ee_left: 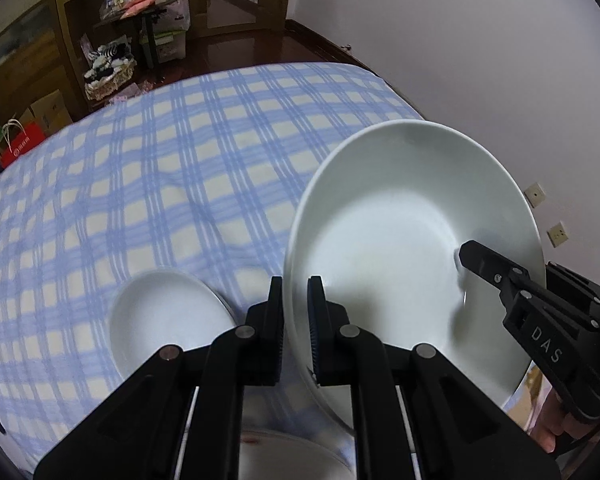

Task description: Organize plates and bowls

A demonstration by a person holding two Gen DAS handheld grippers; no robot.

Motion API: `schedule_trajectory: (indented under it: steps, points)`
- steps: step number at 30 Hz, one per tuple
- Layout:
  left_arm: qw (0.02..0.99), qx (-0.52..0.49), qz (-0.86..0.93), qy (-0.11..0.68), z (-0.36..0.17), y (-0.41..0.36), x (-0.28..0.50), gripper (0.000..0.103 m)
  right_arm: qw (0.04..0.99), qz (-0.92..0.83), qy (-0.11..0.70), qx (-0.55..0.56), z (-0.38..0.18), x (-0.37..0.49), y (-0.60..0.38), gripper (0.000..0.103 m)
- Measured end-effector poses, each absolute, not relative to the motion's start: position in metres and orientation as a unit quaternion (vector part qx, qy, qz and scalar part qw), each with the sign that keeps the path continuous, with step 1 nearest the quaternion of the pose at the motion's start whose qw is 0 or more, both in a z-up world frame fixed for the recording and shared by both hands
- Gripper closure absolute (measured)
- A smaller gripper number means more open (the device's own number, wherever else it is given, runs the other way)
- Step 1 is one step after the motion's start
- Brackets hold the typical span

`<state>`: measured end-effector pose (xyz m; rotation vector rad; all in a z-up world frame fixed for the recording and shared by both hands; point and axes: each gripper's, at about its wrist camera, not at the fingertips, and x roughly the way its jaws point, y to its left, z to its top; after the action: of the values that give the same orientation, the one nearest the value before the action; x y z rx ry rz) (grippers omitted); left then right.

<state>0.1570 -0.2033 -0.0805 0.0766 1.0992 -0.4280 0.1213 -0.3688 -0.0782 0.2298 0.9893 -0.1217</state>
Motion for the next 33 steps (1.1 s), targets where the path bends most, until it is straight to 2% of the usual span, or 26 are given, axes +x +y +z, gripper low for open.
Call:
schedule_trajectory:
  steps: [16,33]
  points:
    - [0.807,0.064,-0.225,0.542,-0.107,-0.228,0.086,0.092,0.854,-0.087,0.493,0.14,-0.104,0.043,-0.389,0.092]
    - [0.777,0.091,-0.224,0.581,-0.16,-0.247,0.084,0.092,0.828,-0.112,0.518,0.182,-0.147,0.042,-0.409,0.091]
